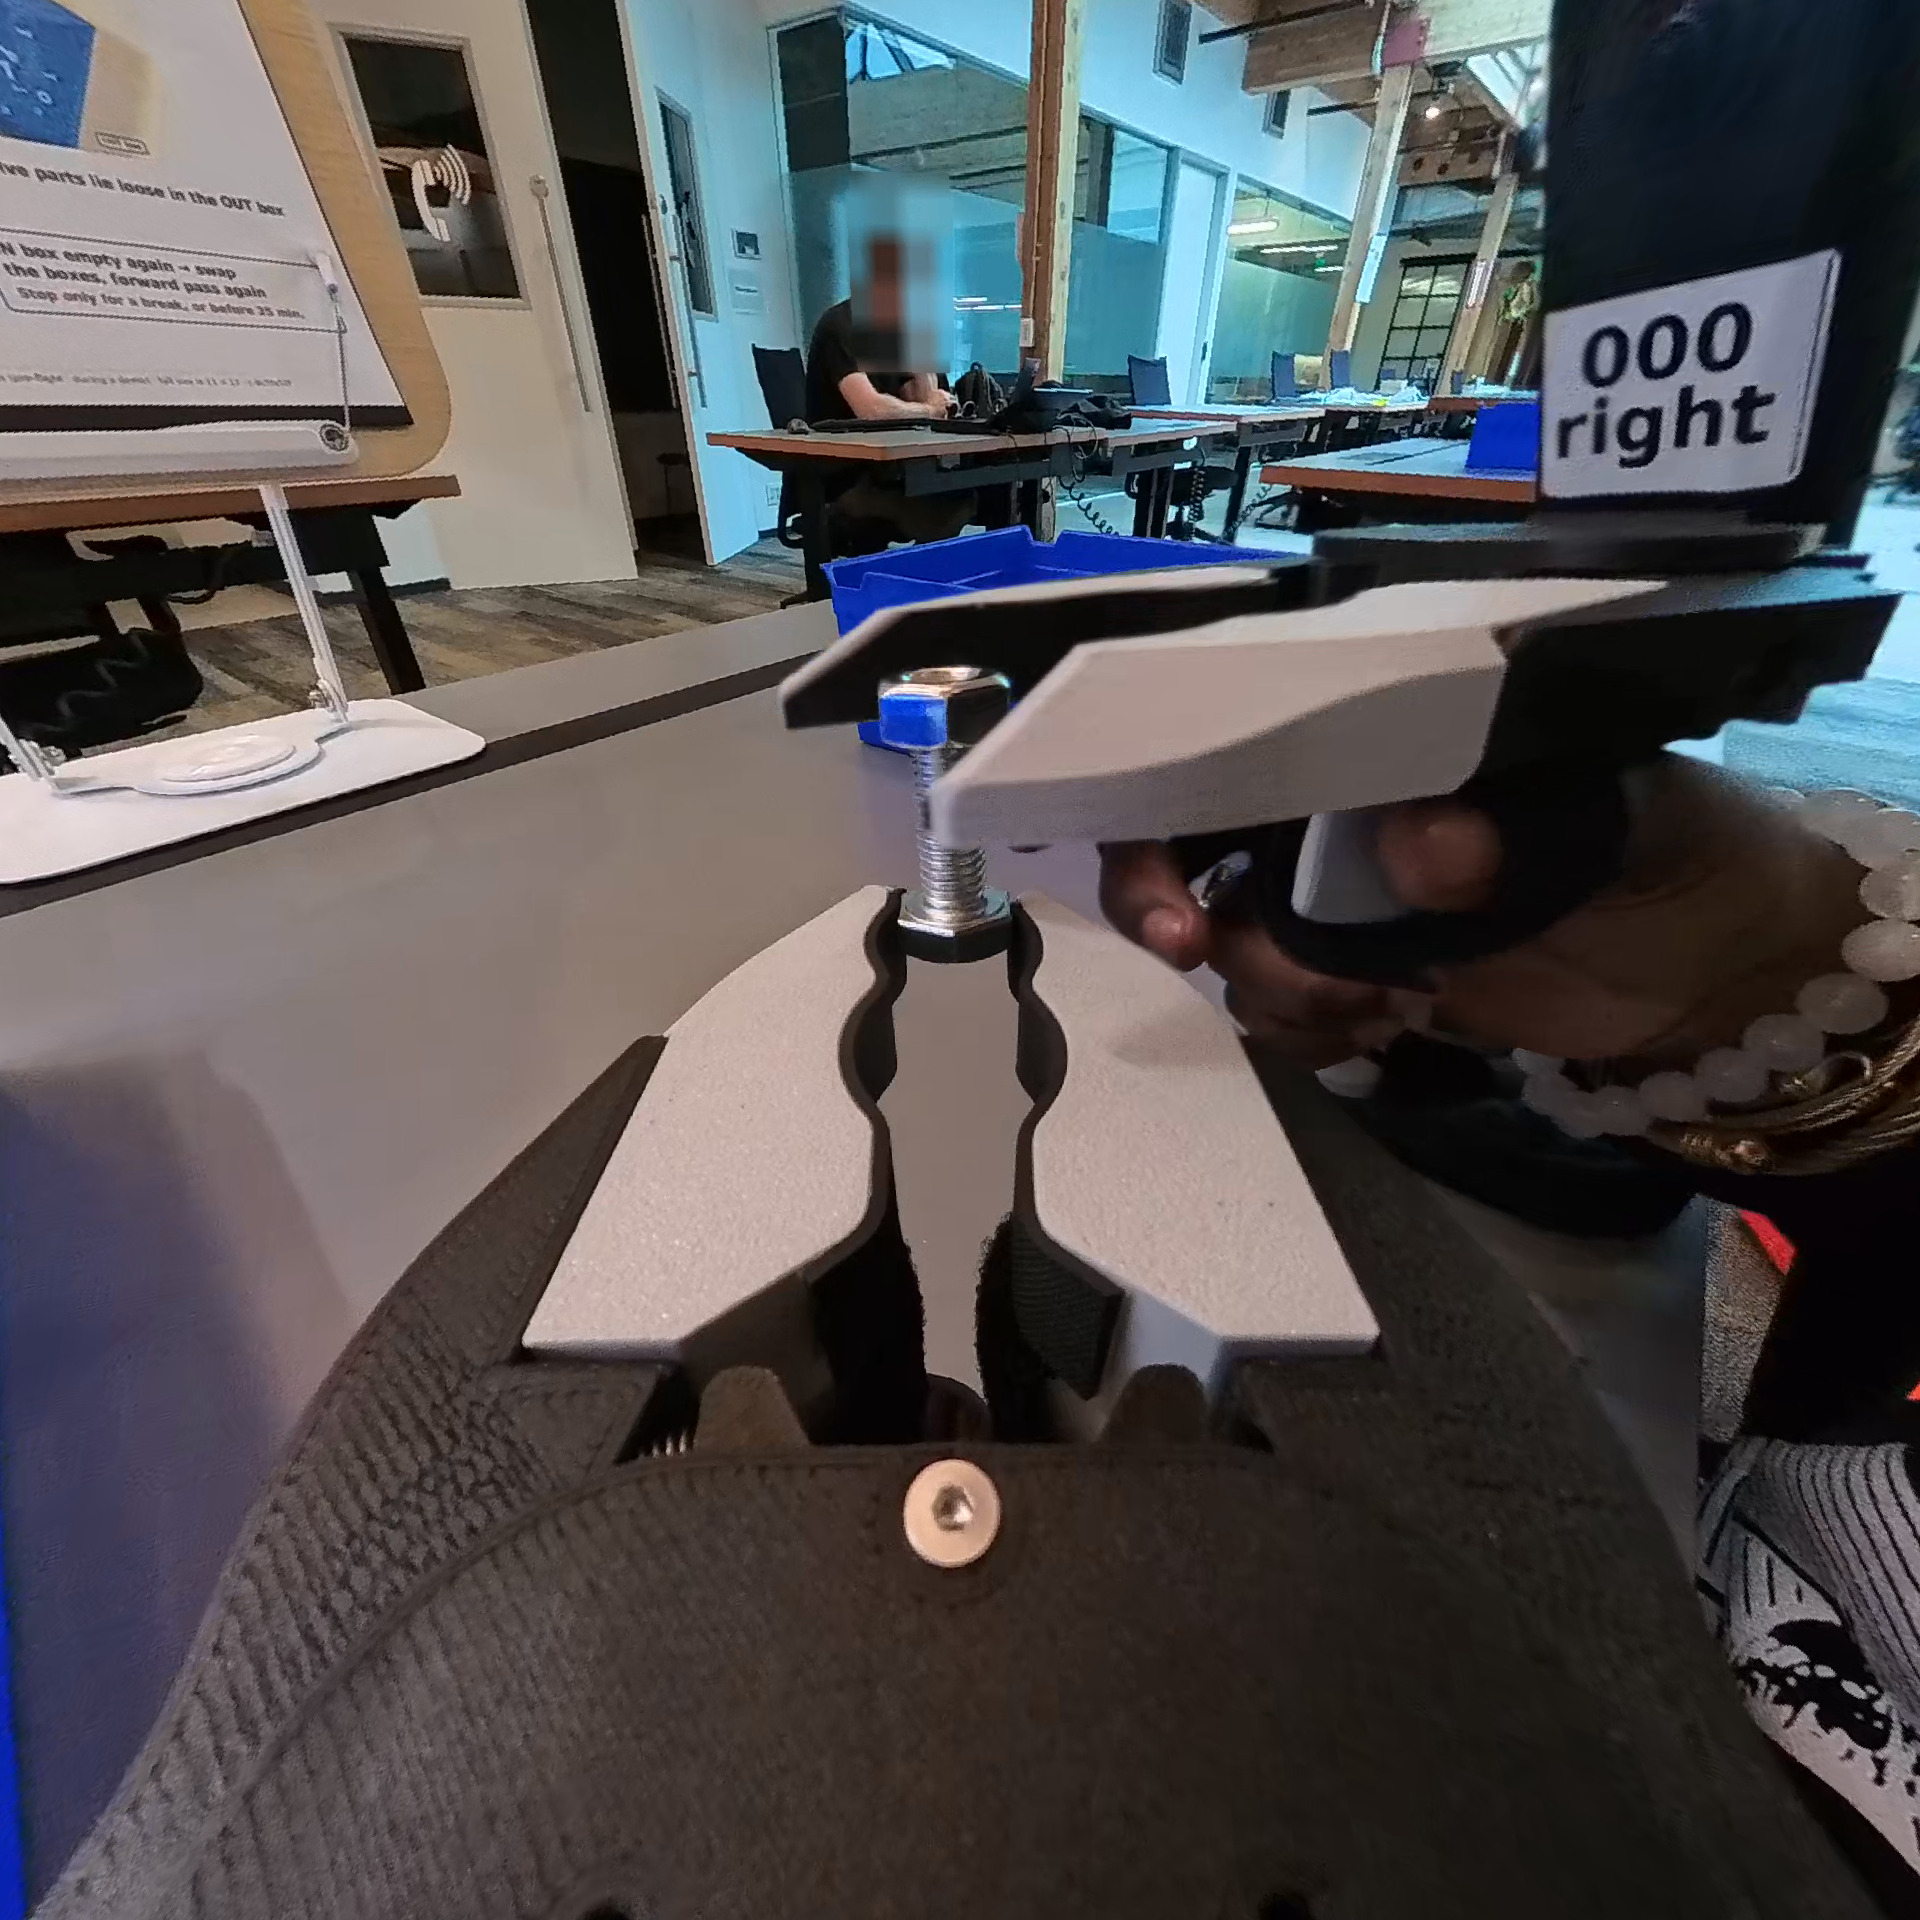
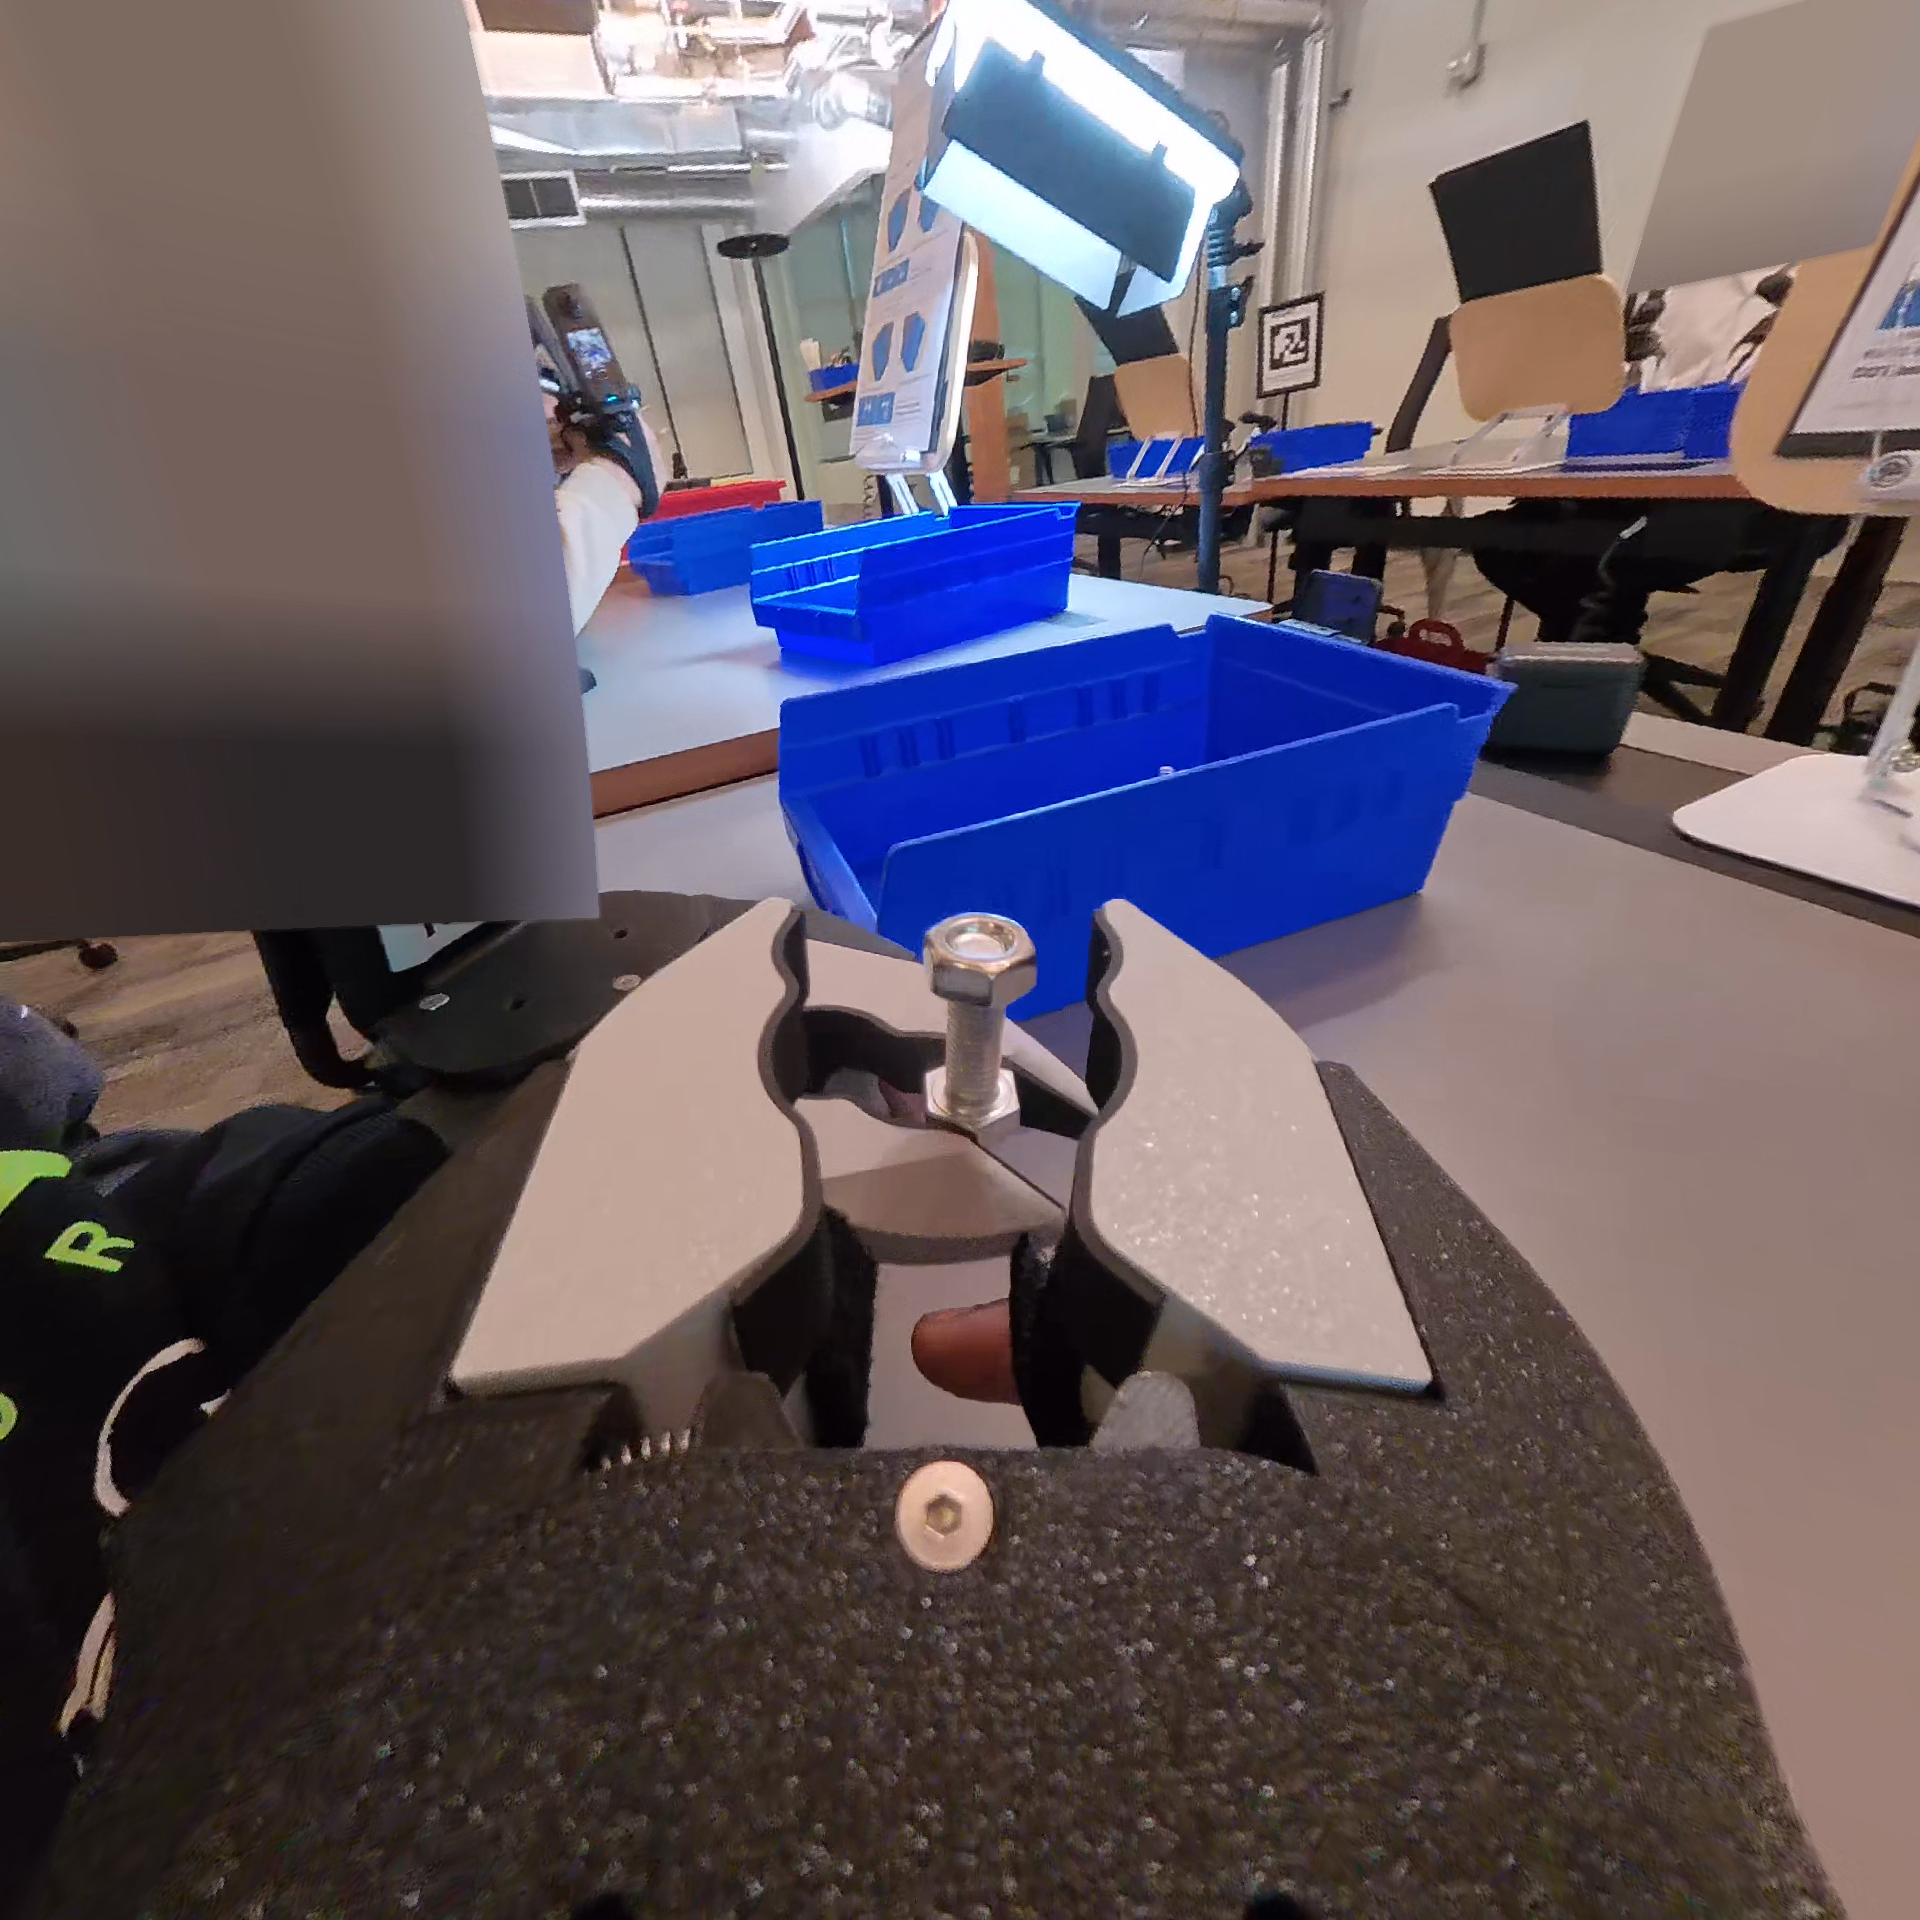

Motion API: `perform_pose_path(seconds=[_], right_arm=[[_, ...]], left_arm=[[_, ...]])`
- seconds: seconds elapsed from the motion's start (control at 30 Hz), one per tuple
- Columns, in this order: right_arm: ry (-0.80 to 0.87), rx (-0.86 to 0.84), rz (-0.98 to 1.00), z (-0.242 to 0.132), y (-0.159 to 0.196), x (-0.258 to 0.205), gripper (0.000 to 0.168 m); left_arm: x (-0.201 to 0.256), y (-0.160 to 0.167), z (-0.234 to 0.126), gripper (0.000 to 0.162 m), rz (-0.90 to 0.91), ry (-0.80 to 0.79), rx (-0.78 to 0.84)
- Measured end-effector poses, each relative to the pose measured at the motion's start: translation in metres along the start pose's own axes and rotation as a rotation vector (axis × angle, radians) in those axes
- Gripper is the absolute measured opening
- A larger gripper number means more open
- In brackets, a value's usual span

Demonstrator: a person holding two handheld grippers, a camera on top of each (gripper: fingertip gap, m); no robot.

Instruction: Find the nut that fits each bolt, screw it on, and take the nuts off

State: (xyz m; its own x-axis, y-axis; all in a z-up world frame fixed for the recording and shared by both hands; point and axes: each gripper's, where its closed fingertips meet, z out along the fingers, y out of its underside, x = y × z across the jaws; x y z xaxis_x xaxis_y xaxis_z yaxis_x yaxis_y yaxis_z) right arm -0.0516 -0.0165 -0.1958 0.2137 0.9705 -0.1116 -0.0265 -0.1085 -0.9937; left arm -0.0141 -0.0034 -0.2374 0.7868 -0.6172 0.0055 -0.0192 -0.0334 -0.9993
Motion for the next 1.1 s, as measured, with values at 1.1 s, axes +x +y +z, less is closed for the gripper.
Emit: perform_pose_path(seconds=[1.1], right_arm=[[-0.009,-0.013,-0.023,0.002,0.000,-0.004,0.039]], left_arm=[[-0.001,0.000,0.000,0.019,-0.007,-0.003,0.001]])
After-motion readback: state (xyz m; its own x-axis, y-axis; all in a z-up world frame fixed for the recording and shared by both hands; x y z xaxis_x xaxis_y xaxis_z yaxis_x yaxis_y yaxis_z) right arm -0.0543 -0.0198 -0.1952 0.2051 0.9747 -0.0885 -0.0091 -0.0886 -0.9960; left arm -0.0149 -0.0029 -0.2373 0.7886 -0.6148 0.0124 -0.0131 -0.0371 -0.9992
